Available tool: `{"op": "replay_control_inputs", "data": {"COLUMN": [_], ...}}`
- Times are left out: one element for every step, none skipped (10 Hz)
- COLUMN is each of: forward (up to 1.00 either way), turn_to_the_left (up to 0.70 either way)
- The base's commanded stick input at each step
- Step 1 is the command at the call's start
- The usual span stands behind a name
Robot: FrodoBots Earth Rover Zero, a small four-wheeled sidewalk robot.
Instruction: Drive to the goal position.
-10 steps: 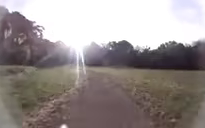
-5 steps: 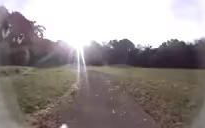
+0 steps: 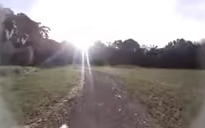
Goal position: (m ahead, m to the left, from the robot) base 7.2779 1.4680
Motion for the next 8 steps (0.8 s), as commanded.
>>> {"op": "replay_control_inputs", "data": {"forward": [0.85,0.85,0.85,0.85,0.85,0.85,0.85,0.85], "turn_to_the_left": [0.0,0.0,0.0,0.0,0.0,0.0,0.0,0.0]}}
